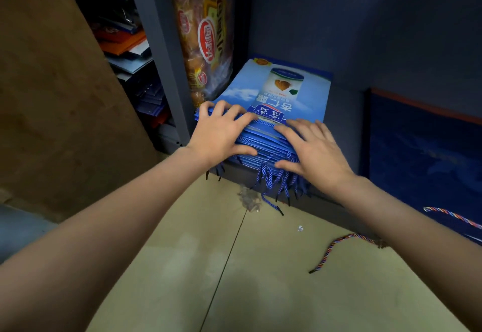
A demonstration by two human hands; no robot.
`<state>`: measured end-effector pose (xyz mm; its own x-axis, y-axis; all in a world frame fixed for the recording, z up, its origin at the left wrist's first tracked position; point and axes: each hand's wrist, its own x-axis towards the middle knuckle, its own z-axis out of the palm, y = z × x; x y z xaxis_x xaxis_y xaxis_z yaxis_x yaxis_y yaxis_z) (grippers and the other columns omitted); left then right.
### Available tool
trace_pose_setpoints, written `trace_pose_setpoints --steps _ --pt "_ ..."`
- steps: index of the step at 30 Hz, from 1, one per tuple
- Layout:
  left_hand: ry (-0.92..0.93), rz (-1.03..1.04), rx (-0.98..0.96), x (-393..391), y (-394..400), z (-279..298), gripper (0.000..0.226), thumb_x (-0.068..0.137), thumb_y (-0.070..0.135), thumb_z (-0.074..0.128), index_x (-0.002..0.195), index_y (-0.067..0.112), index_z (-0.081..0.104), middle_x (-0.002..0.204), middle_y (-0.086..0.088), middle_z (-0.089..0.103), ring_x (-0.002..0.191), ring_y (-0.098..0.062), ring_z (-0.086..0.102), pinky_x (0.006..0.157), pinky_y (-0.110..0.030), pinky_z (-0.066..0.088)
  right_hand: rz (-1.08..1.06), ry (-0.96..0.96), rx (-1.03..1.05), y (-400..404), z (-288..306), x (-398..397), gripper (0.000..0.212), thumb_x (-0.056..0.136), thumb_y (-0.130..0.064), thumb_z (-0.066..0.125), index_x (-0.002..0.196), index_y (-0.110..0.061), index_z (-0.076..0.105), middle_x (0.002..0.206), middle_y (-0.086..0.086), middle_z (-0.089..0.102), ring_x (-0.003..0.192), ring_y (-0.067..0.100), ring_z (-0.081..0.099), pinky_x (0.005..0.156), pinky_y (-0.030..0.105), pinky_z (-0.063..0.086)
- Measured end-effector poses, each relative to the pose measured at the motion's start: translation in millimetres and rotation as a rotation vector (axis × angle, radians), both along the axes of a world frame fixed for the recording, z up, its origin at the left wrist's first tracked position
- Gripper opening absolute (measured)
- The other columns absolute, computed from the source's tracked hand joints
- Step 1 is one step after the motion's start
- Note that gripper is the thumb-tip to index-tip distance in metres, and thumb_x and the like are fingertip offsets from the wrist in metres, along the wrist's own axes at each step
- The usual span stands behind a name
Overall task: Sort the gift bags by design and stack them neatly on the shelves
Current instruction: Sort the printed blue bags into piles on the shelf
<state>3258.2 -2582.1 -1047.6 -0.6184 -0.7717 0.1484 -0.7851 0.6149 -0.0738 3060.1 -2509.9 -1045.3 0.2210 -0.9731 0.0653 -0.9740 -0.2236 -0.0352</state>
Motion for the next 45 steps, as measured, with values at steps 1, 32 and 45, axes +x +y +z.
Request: trace_pose_setpoints --steps 1,32,45 --pt "-0.036 -0.006 0.034 -2 -3 5 0.083 0.072 0.07 0.054 0.141 0.03 0.032 0.137 0.003 0.042 0.124 -0.025 0.035 0.102 -0.042 0.021 -0.013 0.025 0.001 -1 3 -1 0.081 0.08 -0.055 0.057 0.146 -0.024 0.023 0.15 0.007 0.026 0.14 0.024 0.019 0.116 0.042 0.004" --pt "0.066 0.21 0.062 20 19 -14 0.083 0.079 0.021 0.066 0.146 0.023 0.016 0.152 -0.005 0.014 0.141 -0.027 0.008 0.108 -0.04 0.027 -0.263 -0.096 0.152 8 10 35 0.079 0.079 -0.035 0.064 0.143 -0.023 0.018 0.145 0.005 0.025 0.132 0.028 0.023 0.109 0.046 0.02" --pt "0.447 0.38 -0.126 39 68 -57 0.034 0.058 0.03 0.085 0.087 0.02 0.071 0.127 -0.015 0.053 0.116 -0.03 0.036 0.089 -0.054 0.039 0.071 0.023 -0.064 4 18 48 0.08 0.08 -0.04 0.067 0.145 -0.019 0.024 0.152 0.011 0.018 0.138 0.03 0.021 0.114 0.046 0.012"
